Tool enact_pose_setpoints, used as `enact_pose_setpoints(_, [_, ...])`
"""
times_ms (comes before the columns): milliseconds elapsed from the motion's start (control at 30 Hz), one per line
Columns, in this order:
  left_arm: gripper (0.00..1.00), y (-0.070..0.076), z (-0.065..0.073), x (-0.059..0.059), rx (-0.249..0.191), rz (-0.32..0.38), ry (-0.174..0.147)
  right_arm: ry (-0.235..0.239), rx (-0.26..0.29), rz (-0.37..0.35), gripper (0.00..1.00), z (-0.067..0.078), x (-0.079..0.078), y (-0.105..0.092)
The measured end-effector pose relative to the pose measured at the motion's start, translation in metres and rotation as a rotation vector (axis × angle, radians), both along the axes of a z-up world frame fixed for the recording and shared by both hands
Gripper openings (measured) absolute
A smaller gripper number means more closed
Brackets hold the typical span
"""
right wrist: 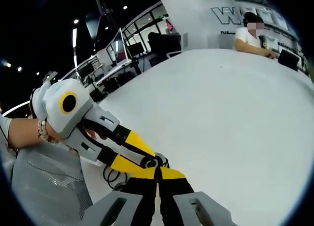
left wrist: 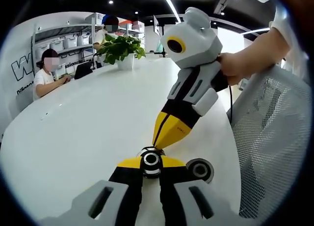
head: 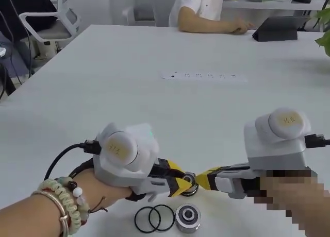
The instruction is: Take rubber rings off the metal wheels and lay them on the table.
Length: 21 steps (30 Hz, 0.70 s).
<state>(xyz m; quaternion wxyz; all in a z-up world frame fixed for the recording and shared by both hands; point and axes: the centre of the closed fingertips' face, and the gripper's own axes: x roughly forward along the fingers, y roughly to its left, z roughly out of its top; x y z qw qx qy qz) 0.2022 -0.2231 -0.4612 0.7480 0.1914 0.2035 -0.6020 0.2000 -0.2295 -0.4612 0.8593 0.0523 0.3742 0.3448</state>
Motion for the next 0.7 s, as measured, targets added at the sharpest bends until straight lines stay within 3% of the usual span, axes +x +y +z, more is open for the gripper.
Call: enact_pose_setpoints(700, [0.07,-0.0003,-0.0001,-0.0004,-0.002,-0.002,0.004,-0.014,0.023,0.02,0.0,0.0048,-0.0009,0.0051])
